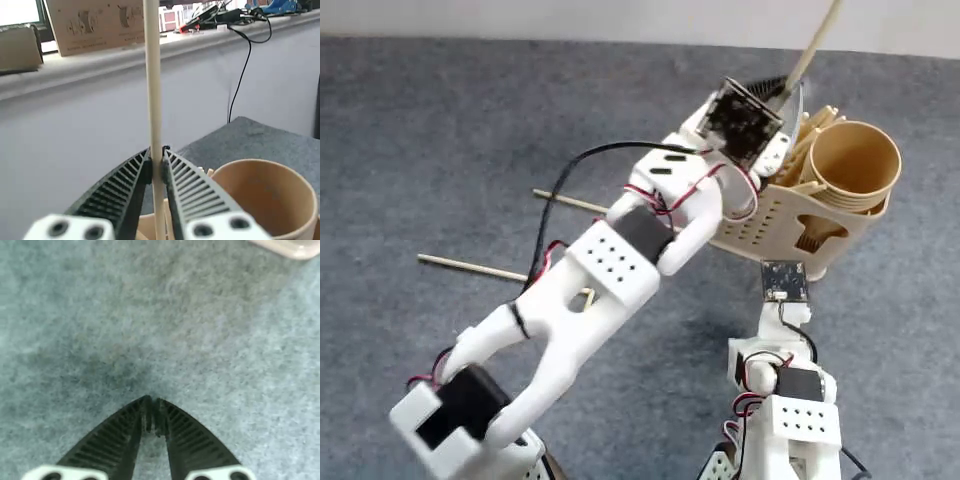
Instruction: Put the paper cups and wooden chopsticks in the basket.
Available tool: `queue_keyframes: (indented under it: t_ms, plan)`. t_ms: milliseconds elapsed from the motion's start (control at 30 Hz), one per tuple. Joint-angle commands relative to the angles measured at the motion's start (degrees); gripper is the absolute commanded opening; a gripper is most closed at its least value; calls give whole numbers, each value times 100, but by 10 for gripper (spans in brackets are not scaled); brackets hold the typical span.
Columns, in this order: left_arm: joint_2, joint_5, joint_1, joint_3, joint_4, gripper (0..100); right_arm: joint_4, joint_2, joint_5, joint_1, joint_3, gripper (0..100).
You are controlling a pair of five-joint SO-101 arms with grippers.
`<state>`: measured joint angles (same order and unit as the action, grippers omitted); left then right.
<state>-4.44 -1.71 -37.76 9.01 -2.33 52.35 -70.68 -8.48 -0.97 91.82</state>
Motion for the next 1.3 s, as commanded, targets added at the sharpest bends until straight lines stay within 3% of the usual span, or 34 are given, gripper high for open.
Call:
queue_keyframes:
  t_ms: [0,133,433,600,933,1133,1267]
  plan:
    - [136,62,-84,-382,97,27,-145,-4,-114,-22,40,41]
    - [127,62,-66,-558,-844,127,-145,-4,-114,-4,40,41]
    - [22,62,22,-2220,-3675,130,-145,-4,-123,13,48,41]
    - [-505,62,180,-2765,-4826,130,-145,-4,-123,13,48,41]
    - [-1719,62,523,-2774,-5530,128,-145,-4,-123,13,48,41]
    - [-1420,53,488,-2774,-5495,4,-145,-4,-123,13,48,41]
    - [-945,53,488,-2774,-5495,7,-145,-4,-123,13,48,41]
